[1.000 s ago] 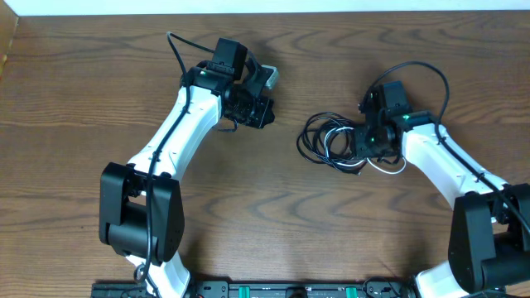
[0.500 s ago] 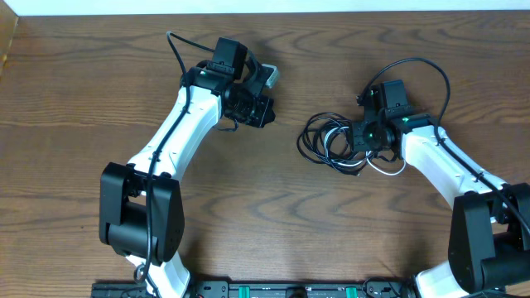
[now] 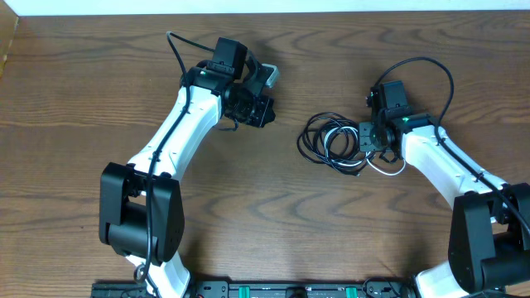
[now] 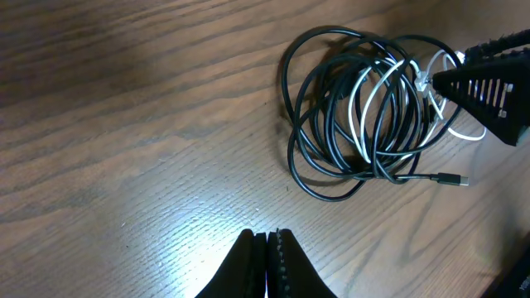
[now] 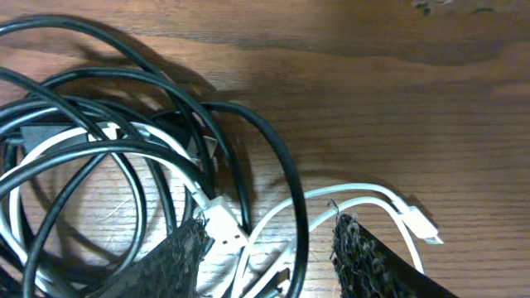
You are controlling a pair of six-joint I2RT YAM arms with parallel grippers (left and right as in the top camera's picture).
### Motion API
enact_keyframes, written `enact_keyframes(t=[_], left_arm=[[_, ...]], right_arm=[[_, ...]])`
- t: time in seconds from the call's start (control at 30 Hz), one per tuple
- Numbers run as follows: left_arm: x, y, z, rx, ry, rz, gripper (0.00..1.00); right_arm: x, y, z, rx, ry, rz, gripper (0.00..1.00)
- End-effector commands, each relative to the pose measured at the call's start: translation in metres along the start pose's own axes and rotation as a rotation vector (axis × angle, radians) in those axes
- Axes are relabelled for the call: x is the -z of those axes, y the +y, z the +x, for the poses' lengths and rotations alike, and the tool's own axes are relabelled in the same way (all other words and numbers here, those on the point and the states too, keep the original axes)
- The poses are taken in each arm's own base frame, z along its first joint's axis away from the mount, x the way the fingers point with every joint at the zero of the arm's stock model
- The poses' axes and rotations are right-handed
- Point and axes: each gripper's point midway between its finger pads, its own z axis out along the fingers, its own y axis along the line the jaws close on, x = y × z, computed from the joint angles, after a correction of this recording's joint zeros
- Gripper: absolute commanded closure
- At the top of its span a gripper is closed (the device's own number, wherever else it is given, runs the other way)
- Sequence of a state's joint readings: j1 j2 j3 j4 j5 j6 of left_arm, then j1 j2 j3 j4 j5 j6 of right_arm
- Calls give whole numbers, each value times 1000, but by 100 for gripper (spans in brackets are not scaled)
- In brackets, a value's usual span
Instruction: Untangle cables
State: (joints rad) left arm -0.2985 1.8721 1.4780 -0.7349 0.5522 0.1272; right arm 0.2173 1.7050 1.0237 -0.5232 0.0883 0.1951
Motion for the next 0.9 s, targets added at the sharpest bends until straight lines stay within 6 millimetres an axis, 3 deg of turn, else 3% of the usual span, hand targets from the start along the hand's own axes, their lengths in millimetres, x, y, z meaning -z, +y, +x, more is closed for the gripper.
enact_keyframes(t=[0.0,0.33,0.5,0.87], left_arm=[[4,-6,-9,-1,-21,17,92],[4,-6,-9,-1,-21,16,92],[4,-6,-9,-1,-21,17,92],[4,-10,-9,-2,-22,42,92]], right_arm=[[9,-5,-11,-28,-34,27,52],[8,-8,14,-103,59,36,53],[7,3,17,-105,75,-28,62],[-6,4,44,-128,124,-39,61]])
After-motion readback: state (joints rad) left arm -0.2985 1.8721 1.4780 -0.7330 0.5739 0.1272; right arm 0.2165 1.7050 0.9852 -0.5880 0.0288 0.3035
